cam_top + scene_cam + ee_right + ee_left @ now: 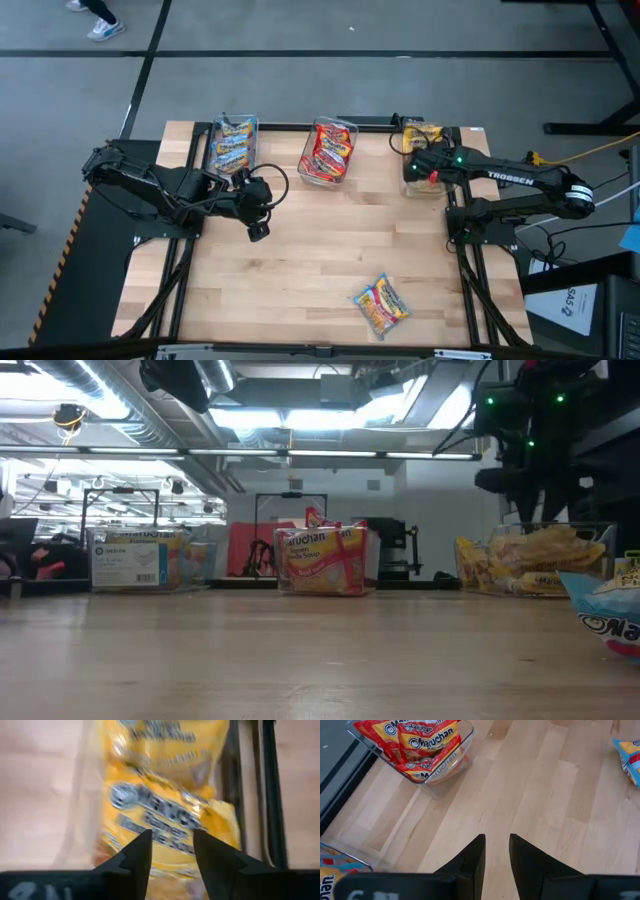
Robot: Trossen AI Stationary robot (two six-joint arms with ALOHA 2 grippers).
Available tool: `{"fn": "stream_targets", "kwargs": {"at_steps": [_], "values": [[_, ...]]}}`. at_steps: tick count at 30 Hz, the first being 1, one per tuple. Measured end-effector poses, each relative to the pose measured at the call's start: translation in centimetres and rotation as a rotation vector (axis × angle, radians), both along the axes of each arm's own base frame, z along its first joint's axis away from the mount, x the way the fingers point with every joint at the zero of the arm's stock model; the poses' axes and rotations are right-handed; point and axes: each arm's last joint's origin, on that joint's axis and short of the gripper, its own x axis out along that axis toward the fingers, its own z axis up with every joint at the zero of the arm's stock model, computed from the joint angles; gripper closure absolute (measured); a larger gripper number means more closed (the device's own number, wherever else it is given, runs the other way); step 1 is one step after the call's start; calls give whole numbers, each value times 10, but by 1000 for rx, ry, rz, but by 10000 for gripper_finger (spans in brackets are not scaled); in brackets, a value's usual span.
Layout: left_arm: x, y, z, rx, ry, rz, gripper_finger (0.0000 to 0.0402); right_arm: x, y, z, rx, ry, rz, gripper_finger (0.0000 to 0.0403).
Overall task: Sort Maruchan noodles
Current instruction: Put the yellow noodle pack in the right transparent basket
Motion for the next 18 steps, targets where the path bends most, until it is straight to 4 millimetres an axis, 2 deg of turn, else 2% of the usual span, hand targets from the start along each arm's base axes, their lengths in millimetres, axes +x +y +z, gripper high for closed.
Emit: {"fn": "stream_targets", "kwargs": {"at_steps": [4, 9, 12, 18], "values": [[0, 0, 0, 0, 0, 0, 321, 6, -3, 13, -50, -53, -3, 238], [0, 0, 0, 6, -2, 4, 321, 10, -6, 24, -94, -77, 14, 237], [0, 0, 0, 7, -2, 4, 321, 11, -10, 25, -109, -104, 0, 244], [0, 0, 0, 12, 0, -1, 321, 5, -23, 16, 15, -87, -48, 262]]}}
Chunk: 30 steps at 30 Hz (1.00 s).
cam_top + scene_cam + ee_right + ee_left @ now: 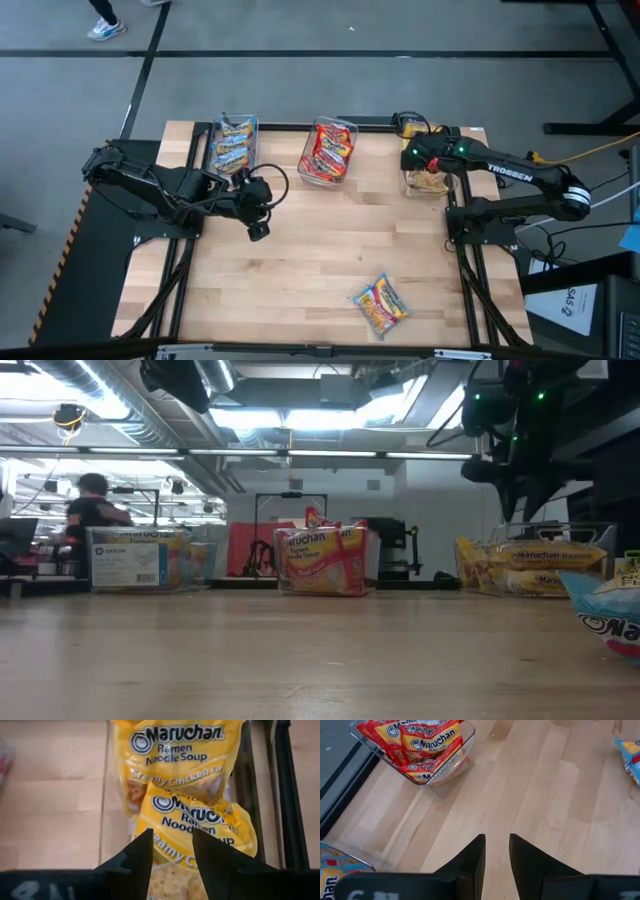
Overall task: Sort Maruchan noodles
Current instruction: Put the yellow noodle pack in the right transparent basket
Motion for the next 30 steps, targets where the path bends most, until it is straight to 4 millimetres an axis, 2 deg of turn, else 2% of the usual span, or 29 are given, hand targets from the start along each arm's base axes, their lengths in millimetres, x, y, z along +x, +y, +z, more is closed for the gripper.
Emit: {"fn": "stream_targets", "kwargs": {"at_steps": [8, 21, 24, 28, 30], "values": [[0, 0, 0, 0, 0, 0, 321, 5, -13, -13, 69, 40, -38, 281], [0, 0, 0, 1, 1, -1, 321, 25, -23, -44, 202, 159, 78, 286], [0, 0, 0, 2, 1, -2, 321, 27, -24, -46, 204, 168, 98, 309], [0, 0, 0, 2, 1, -2, 321, 27, -24, -45, 193, 169, 101, 377], [0, 0, 0, 3, 1, -1, 321, 27, -25, -45, 186, 174, 129, 394]]}}
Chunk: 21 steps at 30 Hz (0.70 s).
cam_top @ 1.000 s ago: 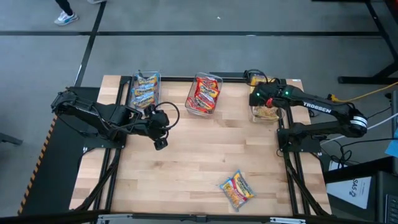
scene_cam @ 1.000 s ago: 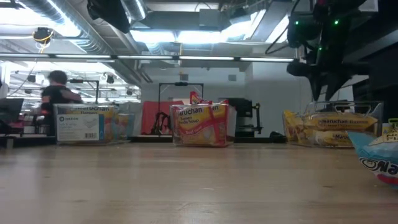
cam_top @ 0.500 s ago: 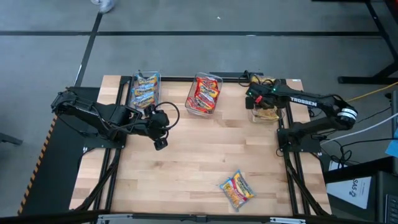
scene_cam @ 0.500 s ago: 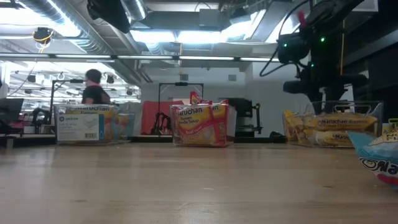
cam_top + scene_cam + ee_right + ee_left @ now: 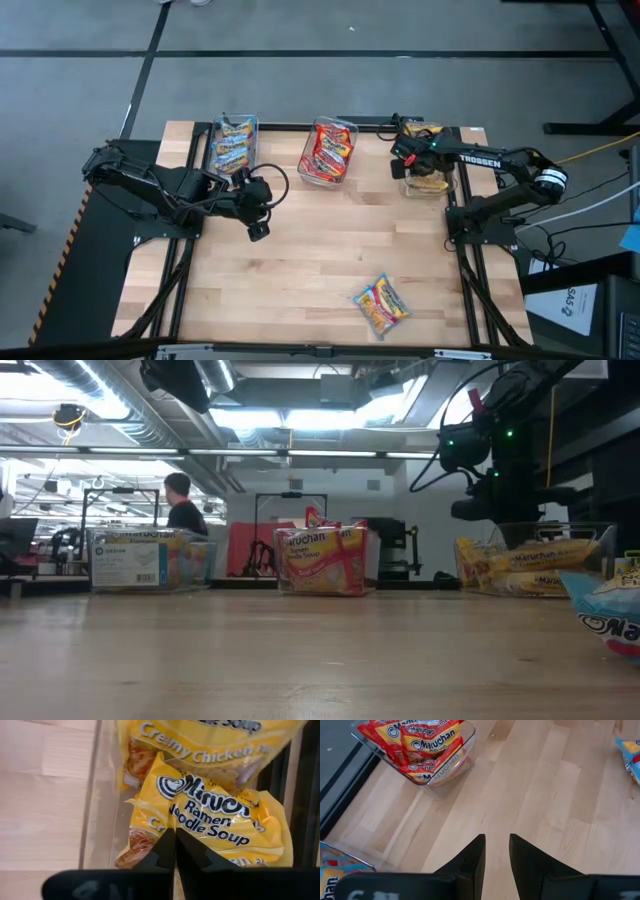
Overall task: Sort Maruchan noodles
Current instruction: Put the yellow noodle pack in the right transparent basket
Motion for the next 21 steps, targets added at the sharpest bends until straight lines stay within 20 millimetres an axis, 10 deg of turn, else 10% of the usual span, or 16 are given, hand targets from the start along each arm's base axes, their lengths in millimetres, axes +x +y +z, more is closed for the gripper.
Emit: {"fn": "stream_targets", "kwargs": {"at_steps": [21], "values": [[0, 1, 0, 22, -7, 17, 321, 0, 18, 64, -298, 11, 45, 402]]}}
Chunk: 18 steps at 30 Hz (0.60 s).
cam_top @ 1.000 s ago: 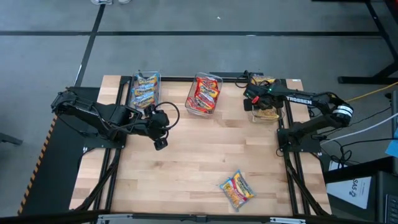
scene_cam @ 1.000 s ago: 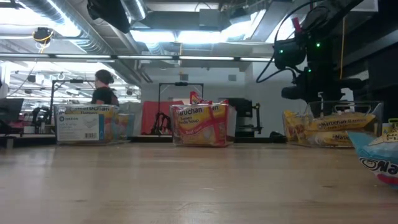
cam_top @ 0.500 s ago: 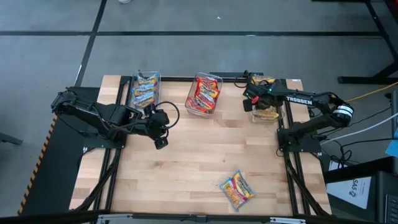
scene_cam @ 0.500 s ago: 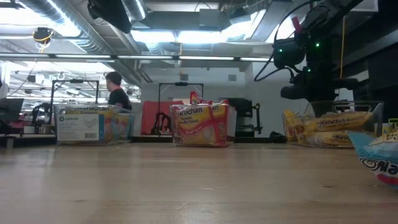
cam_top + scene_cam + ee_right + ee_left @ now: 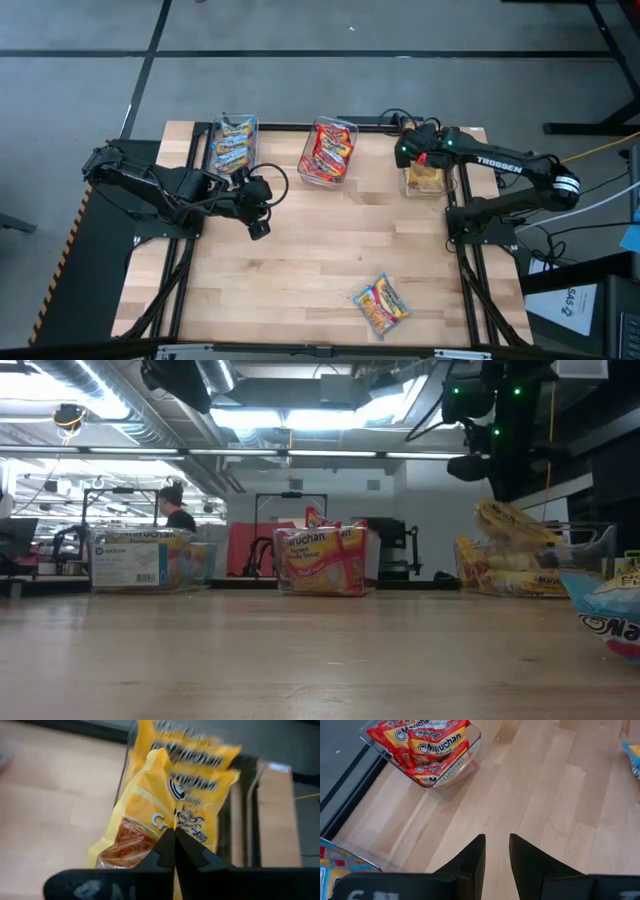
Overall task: Sort Maruchan noodles
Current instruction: Put the yellow noodle pack in the right transparent basket
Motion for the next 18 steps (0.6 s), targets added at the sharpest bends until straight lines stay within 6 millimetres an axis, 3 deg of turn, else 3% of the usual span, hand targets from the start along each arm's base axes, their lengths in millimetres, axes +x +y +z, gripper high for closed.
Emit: {"fn": "stream_targets", "kwargs": {"at_steps": [9, 18], "values": [[0, 0, 0, -5, -3, 6, 321, -8, -16, 6, -101, 23, -98, 403], [0, 0, 0, -6, -2, 5, 321, -13, -42, 8, -134, -80, -190, 403]]}}
